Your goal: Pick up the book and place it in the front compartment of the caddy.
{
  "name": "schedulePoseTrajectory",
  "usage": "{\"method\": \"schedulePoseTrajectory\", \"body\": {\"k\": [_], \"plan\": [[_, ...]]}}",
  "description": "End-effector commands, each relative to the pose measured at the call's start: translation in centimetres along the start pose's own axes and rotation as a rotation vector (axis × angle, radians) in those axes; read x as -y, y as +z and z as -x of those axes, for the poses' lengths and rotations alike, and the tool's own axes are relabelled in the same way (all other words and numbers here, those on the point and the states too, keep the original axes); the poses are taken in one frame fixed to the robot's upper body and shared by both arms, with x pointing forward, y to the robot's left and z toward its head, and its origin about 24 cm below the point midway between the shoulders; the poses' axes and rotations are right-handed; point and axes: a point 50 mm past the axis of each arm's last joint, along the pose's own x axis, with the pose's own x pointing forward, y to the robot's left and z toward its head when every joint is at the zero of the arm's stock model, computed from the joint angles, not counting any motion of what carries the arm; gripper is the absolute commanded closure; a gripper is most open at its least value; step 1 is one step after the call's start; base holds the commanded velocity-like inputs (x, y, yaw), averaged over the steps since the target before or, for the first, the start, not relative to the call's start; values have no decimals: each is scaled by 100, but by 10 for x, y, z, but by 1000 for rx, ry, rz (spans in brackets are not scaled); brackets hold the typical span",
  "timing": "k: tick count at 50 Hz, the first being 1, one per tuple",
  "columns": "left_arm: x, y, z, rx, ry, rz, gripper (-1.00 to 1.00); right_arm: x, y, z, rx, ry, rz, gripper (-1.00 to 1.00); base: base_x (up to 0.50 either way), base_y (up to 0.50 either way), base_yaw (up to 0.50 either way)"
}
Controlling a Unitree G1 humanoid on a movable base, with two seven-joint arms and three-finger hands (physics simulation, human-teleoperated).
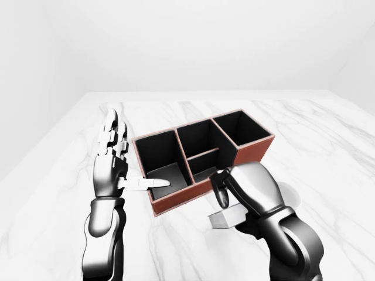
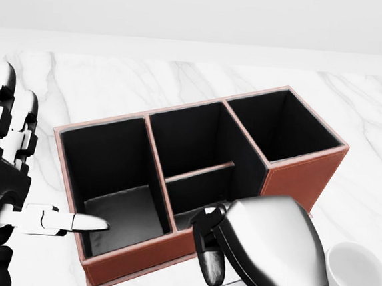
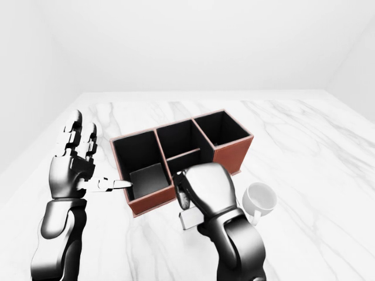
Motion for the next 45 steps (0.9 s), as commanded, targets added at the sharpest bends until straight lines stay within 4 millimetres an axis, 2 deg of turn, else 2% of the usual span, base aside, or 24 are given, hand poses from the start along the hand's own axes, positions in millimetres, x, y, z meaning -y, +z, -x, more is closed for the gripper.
{"method": "schedulePoseTrajectory", "body": {"k": [1, 11, 22, 45], "plan": [[0, 0, 0, 0, 0, 0, -100, 33, 4, -1, -1, -184, 40, 100, 0, 0, 0], [0, 0, 0, -1, -1, -1, -100, 53, 8, -7, 17, -286, 62, 100, 0, 0, 0], [0, 0, 0, -1, -1, -1, -100, 62, 11, -13, 34, -333, 76, 100, 0, 0, 0], [1, -1, 0, -6, -3, 1, -100, 60, 18, -41, 64, -285, 80, 100, 0, 0, 0]]}}
